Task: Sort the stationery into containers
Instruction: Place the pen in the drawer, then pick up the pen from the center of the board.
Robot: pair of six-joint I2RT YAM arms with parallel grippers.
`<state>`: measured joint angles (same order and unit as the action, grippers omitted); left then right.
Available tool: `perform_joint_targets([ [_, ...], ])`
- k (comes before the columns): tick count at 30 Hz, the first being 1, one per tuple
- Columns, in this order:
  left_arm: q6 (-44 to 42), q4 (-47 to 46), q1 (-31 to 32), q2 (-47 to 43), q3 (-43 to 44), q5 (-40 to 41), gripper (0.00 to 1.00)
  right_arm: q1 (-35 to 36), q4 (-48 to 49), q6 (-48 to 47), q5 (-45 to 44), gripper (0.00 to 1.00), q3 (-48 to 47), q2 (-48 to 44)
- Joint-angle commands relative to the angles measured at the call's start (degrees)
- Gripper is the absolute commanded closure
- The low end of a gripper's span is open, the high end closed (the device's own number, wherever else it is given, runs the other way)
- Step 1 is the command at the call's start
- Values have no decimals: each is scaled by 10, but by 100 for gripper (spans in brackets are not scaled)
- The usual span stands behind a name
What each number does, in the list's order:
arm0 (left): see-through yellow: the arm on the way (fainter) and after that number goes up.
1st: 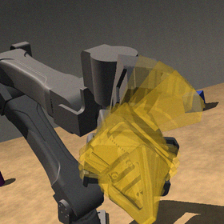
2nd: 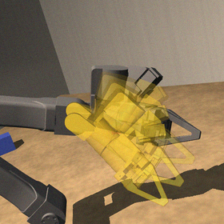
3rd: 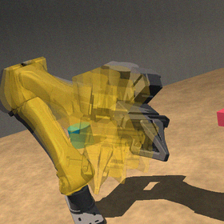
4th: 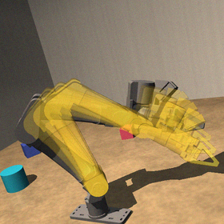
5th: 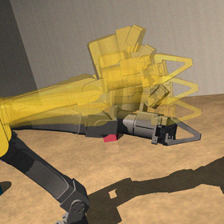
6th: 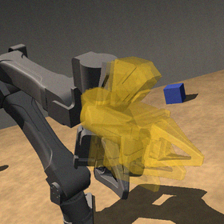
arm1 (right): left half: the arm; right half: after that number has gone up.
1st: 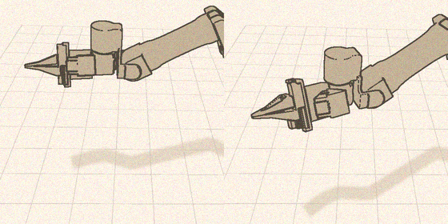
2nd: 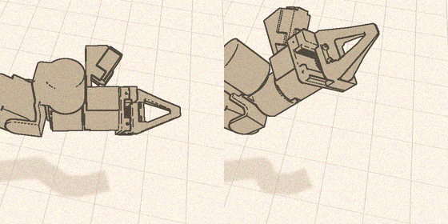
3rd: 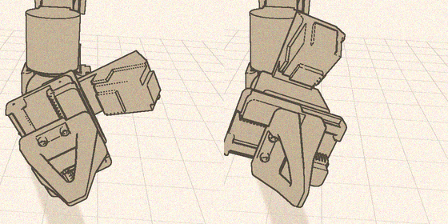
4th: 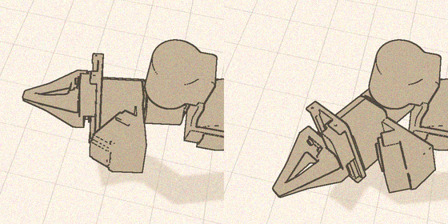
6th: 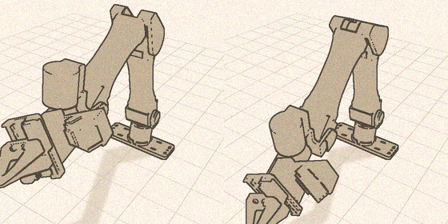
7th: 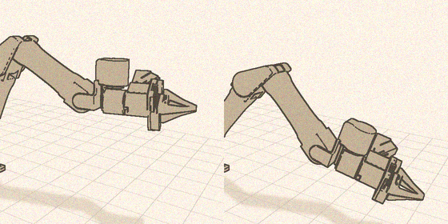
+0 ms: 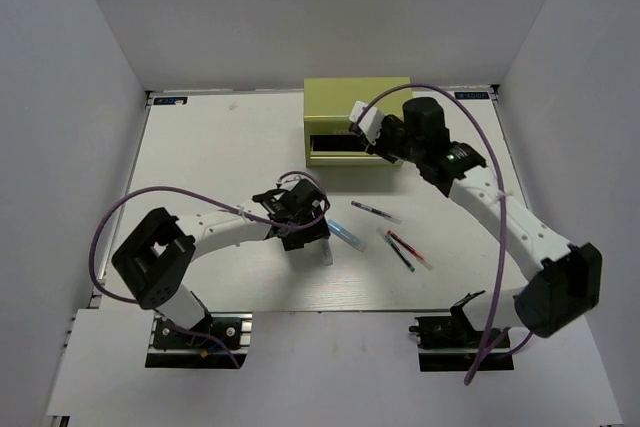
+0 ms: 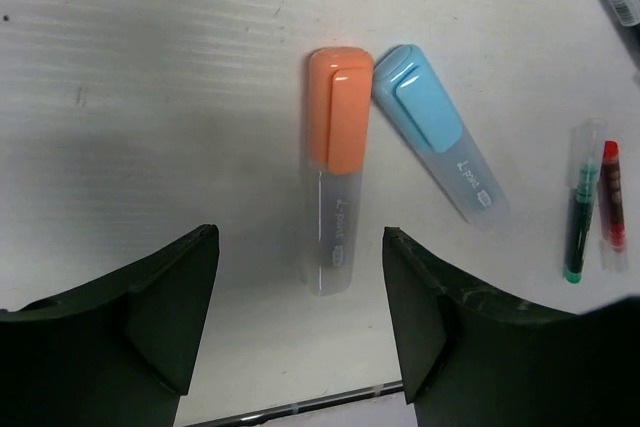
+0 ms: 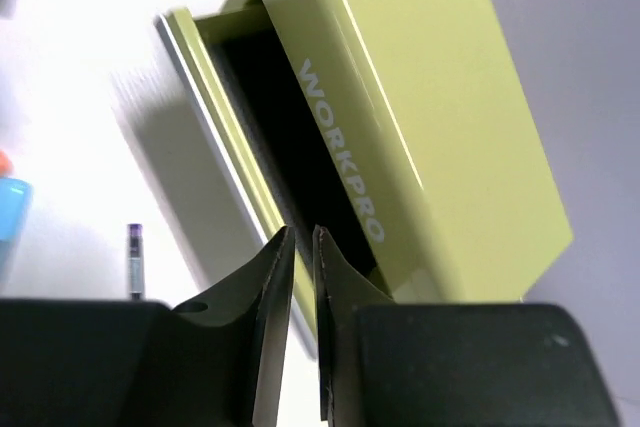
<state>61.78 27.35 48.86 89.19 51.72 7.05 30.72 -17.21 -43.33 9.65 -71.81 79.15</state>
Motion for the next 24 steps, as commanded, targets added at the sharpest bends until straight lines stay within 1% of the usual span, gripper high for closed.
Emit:
perform_joint_targets([
  [1,4,43,6,29,51,13,24,-11,-6,68,35,81,34,-47],
  [2,4,48,11,41,60,13,24,-13,-5,69,35,81,58,-52],
  [3,4,64,11,64,82,18,26,-19,-3,70,34,81,65,-66],
  [6,-2,91,19,99,115,27,27,-28,1,78,35,81,89,-79],
  [10,-2,160,30,147,171,40,37,-38,1,93,42,81,106,-98],
  [11,-2,168,30,154,177,40,42,-44,2,99,44,81,107,-101],
  [13,-2,180,36,173,183,40,48,-46,1,102,46,81,117,-109],
  [15,-2,187,41,180,183,40,50,-52,2,109,51,81,121,-116],
  [17,-2,194,41,187,183,40,50,-57,3,111,56,81,133,-124],
  [18,-2,194,47,193,188,40,52,-59,3,112,60,81,141,-128],
  [19,-2,206,47,199,194,45,53,-63,0,114,64,78,146,-134],
  [20,-2,206,47,199,194,46,56,-64,0,115,64,78,151,-138],
  [21,-2,215,47,199,194,46,60,-65,-4,116,65,72,152,-141],
  [22,-2,215,53,206,194,46,63,-67,-6,120,70,66,156,-143],
  [24,-7,228,53,206,194,51,70,-72,-6,126,76,57,163,-154],
])
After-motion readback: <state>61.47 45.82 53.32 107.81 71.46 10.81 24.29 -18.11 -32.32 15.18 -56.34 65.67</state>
